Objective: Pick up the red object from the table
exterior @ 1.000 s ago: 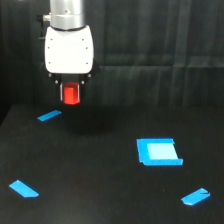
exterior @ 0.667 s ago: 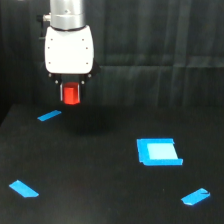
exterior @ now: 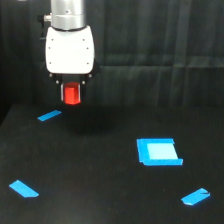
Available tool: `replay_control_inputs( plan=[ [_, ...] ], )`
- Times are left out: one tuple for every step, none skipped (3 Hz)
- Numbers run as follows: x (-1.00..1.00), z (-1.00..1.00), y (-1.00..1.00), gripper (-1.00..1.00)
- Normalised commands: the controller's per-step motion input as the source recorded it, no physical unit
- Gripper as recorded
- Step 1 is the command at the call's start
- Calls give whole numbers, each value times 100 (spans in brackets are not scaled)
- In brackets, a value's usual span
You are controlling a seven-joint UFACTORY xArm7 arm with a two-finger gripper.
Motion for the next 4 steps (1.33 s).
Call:
replay_control_inputs(
  plan=[
    [3,-1,7,-94],
    [2,2,-6,-92],
    [6,2,-9,-95],
    [-8,6,0,-100]
  ],
)
